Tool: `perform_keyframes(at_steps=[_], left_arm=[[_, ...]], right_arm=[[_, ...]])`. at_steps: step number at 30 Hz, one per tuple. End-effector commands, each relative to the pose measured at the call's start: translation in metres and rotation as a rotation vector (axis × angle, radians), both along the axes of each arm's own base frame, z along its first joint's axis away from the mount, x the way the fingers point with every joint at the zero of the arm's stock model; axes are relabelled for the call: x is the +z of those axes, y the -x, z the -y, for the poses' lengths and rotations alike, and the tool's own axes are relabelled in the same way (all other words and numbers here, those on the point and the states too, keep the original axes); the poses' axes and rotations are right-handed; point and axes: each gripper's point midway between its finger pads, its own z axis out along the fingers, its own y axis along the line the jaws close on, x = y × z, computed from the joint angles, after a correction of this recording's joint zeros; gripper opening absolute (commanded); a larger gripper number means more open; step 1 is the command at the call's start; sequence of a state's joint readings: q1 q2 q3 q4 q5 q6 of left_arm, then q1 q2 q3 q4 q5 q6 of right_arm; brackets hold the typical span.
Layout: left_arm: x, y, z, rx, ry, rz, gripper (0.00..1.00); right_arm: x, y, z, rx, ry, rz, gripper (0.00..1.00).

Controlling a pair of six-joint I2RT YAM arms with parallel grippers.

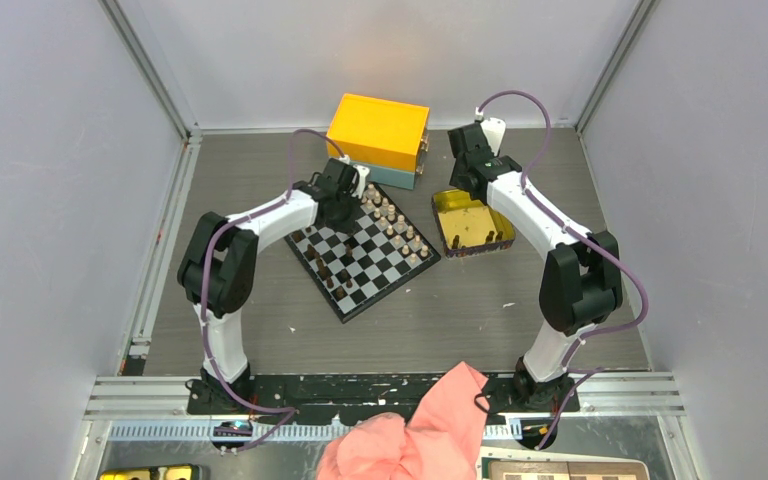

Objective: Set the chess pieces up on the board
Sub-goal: Pick up the chess piece from the chessboard, then place the chess piece on the chessboard.

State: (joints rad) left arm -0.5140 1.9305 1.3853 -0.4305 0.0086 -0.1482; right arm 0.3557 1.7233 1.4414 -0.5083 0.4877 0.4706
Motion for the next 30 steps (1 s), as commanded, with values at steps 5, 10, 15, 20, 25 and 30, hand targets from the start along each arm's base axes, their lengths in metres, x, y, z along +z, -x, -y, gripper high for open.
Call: perform_keyframes(at_steps=[5, 10, 15, 20, 25, 30], left_arm=[[0.06, -0.021, -0.019, 0.08, -0.018, 0.166, 0.04], [0.076, -0.018, -0.039, 0.145, -0.039, 0.203, 0.03], [0.073, -0.008, -0.057, 0.207, -0.053, 0.194, 0.03], [0.062, 0.002, -0.071, 0.259, -0.069, 0.169, 0.02], [0.053, 0.008, -0.078, 0.294, -0.072, 0.14, 0.02], [0.046, 0.01, -0.082, 0.311, -0.075, 0.129, 0.02]], right_arm=[[0.031, -0.003, 0.001, -0.01, -0.038, 0.085, 0.43], [0.035, -0.001, -0.001, -0.006, -0.046, 0.087, 0.43], [0.034, 0.001, -0.003, 0.0, -0.058, 0.084, 0.43], [0.033, 0.004, -0.007, 0.01, -0.061, 0.082, 0.43], [0.032, 0.006, -0.009, 0.016, -0.063, 0.079, 0.43], [0.03, 0.008, -0.01, 0.022, -0.064, 0.072, 0.43]])
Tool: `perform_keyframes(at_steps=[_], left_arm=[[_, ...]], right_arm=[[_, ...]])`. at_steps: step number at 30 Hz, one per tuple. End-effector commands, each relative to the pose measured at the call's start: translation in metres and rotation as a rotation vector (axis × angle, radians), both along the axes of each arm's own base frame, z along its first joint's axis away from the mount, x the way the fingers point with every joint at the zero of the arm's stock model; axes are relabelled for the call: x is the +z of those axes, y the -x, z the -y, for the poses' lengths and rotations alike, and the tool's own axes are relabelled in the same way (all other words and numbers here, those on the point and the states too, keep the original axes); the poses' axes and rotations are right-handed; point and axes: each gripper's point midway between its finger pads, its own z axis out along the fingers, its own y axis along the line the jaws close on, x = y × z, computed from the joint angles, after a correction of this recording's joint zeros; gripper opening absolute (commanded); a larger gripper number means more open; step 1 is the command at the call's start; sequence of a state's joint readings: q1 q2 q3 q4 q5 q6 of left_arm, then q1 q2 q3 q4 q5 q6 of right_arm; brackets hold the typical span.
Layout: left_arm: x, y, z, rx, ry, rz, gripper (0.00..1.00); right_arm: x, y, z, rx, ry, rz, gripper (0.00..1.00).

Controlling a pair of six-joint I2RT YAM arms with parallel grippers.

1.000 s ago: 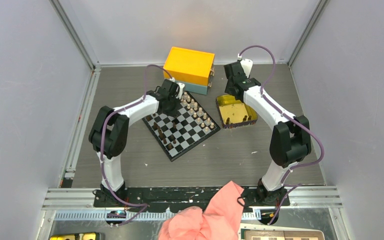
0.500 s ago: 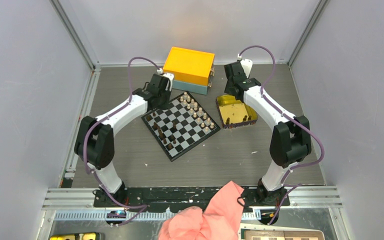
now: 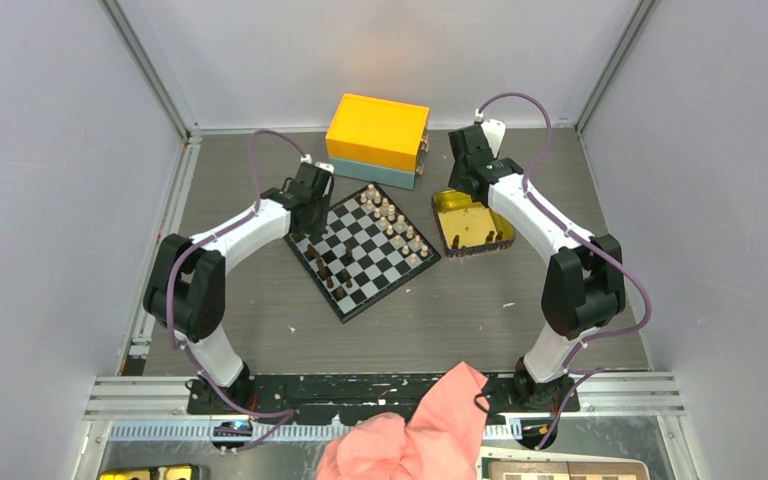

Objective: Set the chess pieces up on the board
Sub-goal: Place the chess piece on the chessboard.

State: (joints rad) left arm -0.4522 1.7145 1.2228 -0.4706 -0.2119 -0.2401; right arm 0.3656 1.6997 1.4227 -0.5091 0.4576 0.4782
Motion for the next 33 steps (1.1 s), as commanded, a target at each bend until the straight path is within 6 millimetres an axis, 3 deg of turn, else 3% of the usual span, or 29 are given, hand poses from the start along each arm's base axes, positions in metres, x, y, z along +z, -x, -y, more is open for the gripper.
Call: perform_keyframes(at_steps=[1, 13, 33], left_arm=[[0.014, -0.006, -0.005, 0.048, 0.025, 0.049, 0.02], [-0.004, -0.004, -0.012, 0.078, 0.044, 0.024, 0.03], [-0.015, -0.013, -0.006, 0.085, 0.069, 0.013, 0.03]], right_arm=[[0.029, 0.002, -0.003, -0.004, -0.038, 0.074, 0.43], [0.027, 0.003, -0.004, 0.002, -0.035, 0.068, 0.43], [0.028, 0.009, -0.002, 0.012, -0.029, 0.065, 0.43]])
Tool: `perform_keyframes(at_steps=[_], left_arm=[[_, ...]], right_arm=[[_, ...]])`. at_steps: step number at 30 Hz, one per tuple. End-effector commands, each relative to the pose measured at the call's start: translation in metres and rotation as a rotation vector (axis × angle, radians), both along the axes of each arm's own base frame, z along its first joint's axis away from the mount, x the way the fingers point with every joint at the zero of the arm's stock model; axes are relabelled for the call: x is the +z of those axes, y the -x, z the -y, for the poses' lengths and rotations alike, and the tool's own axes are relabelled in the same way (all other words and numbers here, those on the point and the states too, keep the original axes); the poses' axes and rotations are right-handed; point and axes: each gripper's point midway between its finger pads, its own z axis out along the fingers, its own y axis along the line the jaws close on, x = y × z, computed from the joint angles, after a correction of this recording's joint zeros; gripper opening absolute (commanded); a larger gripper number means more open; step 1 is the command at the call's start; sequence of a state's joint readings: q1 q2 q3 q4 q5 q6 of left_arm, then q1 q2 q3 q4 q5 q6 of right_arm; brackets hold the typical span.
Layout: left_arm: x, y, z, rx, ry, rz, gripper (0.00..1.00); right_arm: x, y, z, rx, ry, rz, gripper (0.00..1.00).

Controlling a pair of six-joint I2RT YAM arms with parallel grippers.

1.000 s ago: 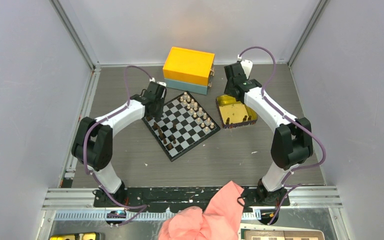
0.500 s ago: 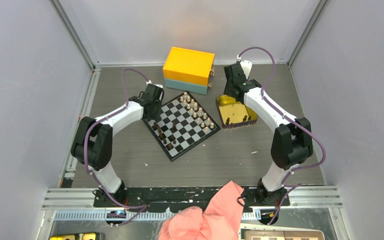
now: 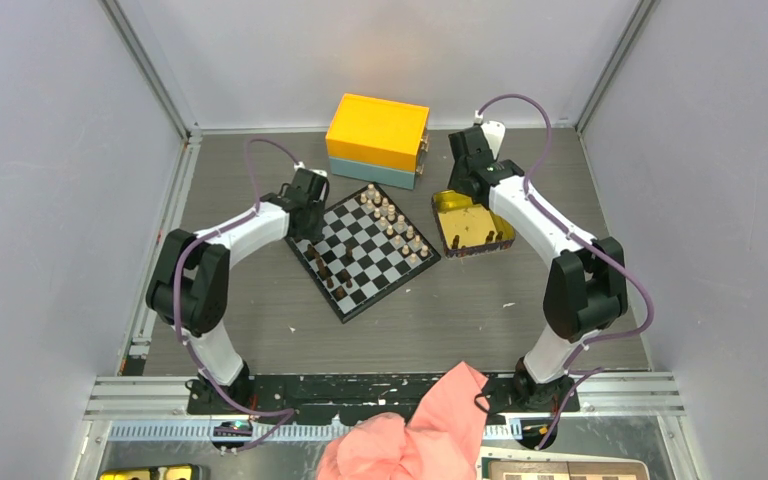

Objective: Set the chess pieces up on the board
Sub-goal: Place the chess piece on the chessboard.

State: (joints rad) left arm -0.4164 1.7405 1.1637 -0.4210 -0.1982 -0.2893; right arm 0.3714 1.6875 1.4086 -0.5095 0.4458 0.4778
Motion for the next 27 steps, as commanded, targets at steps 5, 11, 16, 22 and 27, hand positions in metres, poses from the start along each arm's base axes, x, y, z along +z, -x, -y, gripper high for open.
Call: perform_keyframes(at_steps=[5, 11, 16, 22, 27], left_arm=[[0.0085, -0.0168, 0.0057, 0.026, 0.04, 0.053, 0.04], [0.0056, -0.0169, 0.0052, 0.031, 0.036, 0.047, 0.04], [0.0033, -0.0174, 0.005, 0.032, 0.033, 0.045, 0.04], [0.0029, -0.018, 0.0038, 0.036, 0.025, 0.043, 0.07], [0.0064, -0.0176, 0.0014, 0.046, 0.019, 0.049, 0.3]], right_arm=[[0.0274, 0.0066, 0.0016, -0.002, -0.023, 0.067, 0.43], [0.0256, 0.0085, 0.0018, 0.0, -0.023, 0.066, 0.43], [0.0235, 0.0088, 0.0015, 0.001, -0.023, 0.062, 0.43], [0.0216, 0.0091, 0.0012, 0.002, -0.023, 0.058, 0.43], [0.0217, 0.0078, 0.0005, 0.005, -0.026, 0.059, 0.43]])
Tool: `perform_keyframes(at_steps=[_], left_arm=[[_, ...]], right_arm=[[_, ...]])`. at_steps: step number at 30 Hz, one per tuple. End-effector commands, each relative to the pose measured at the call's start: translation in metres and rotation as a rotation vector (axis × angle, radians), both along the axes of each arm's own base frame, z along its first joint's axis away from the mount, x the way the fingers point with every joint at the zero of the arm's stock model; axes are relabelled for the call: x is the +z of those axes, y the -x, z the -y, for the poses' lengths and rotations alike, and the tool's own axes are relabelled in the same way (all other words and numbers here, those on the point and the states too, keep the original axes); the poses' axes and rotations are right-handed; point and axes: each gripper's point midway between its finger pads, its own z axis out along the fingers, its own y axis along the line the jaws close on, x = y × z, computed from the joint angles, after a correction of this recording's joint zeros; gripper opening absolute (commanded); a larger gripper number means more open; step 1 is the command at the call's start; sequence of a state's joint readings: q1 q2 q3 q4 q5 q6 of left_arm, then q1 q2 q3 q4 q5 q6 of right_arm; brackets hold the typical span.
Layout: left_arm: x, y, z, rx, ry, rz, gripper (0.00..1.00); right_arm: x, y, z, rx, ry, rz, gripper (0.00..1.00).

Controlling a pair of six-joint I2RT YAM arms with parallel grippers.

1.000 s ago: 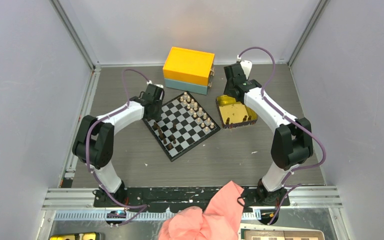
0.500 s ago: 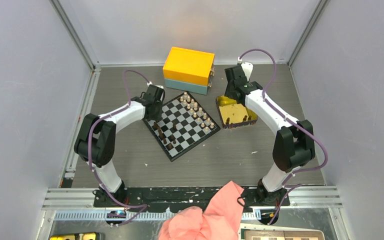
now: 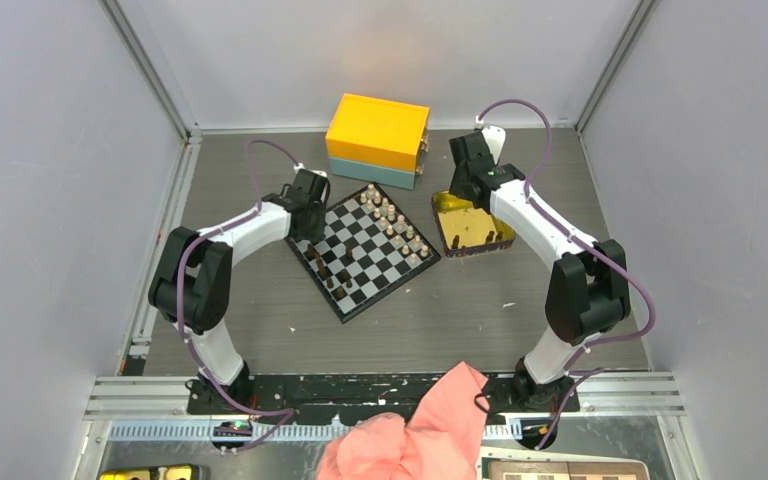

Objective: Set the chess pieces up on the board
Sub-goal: Place the chess piece on the chessboard, then pick up the chess piece from the storage box.

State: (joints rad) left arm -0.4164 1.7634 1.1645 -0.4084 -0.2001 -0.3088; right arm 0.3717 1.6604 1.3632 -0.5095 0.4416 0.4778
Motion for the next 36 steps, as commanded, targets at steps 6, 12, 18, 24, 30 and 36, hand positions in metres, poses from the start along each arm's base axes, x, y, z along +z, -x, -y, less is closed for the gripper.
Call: perform_keyframes(at_steps=[6, 12, 18, 24, 30, 36], left_arm=[[0.02, -0.015, -0.003, 0.039, 0.004, 0.07, 0.34], [0.041, -0.011, -0.007, 0.053, 0.01, 0.11, 0.35], [0.079, -0.011, -0.009, 0.06, 0.013, 0.205, 0.42], [0.119, -0.009, -0.007, 0.053, 0.03, 0.3, 0.5], [0.146, -0.002, -0.006, 0.048, 0.063, 0.363, 0.5], [0.161, 0.005, -0.003, 0.037, 0.085, 0.396, 0.5]], right_arm=[[0.029, -0.004, -0.005, 0.007, -0.037, 0.08, 0.43], [0.03, 0.0, 0.003, -0.021, -0.01, 0.068, 0.43], [0.014, 0.019, 0.018, -0.089, 0.015, 0.022, 0.44], [-0.005, 0.043, 0.038, -0.171, 0.02, -0.031, 0.44], [-0.025, 0.063, 0.054, -0.232, -0.002, -0.084, 0.44], [-0.041, 0.07, 0.064, -0.277, -0.039, -0.128, 0.44]])
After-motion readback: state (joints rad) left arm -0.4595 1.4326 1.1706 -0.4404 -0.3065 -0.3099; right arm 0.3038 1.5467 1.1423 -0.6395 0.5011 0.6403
